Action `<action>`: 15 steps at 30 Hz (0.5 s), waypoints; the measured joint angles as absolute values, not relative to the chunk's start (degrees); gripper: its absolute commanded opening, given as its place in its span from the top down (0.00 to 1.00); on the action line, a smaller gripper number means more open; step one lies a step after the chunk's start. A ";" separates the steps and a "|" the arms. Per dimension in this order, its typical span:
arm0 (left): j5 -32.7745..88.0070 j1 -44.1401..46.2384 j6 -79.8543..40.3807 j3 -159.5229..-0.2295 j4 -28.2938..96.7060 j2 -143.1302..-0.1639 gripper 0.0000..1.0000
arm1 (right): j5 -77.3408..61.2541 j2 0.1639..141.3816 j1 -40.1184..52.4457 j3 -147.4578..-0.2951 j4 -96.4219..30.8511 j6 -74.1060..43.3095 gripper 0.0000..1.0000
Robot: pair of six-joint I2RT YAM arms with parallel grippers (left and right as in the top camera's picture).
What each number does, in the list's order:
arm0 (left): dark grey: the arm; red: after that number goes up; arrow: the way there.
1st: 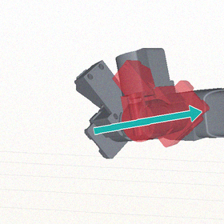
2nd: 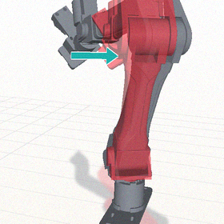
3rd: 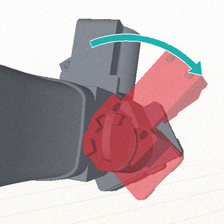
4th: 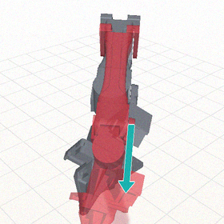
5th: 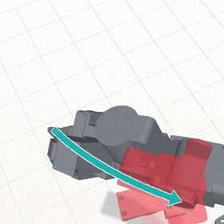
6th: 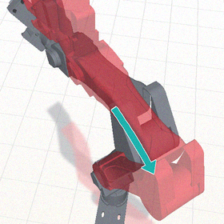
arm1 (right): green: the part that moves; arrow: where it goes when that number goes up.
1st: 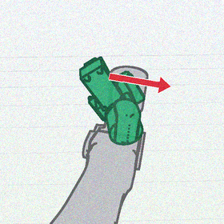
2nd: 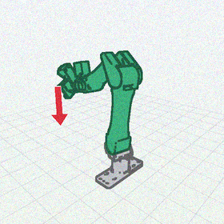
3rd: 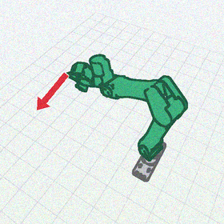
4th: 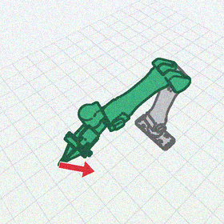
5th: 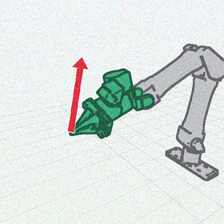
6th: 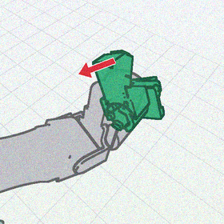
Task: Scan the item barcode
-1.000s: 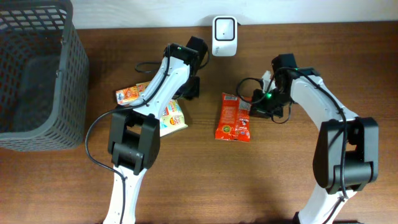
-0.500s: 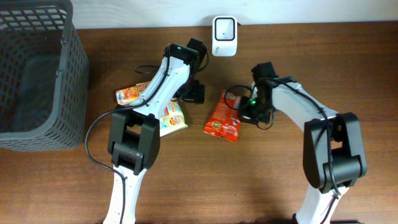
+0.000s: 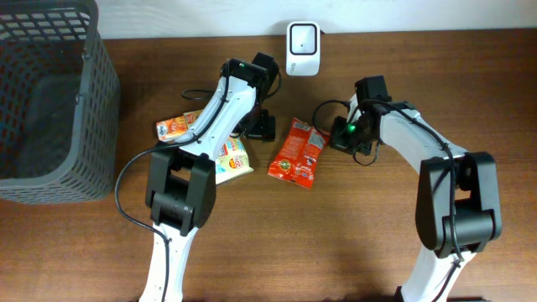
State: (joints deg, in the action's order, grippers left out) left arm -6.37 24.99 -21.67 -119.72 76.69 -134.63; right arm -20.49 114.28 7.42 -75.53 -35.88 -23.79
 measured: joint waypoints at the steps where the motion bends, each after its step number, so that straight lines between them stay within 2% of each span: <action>1: -6.17 24.99 -21.63 -119.72 76.64 -134.63 0.01 | -20.80 114.28 8.10 -75.53 -35.70 -23.99 0.96; 9: -5.76 24.77 -19.35 -122.72 78.74 -132.70 0.01 | -20.82 114.30 11.70 -75.53 -29.39 -26.70 0.92; 15: -5.74 21.43 -19.05 -124.64 83.50 -120.16 0.01 | -20.84 114.34 11.40 -75.53 -24.56 -25.82 0.92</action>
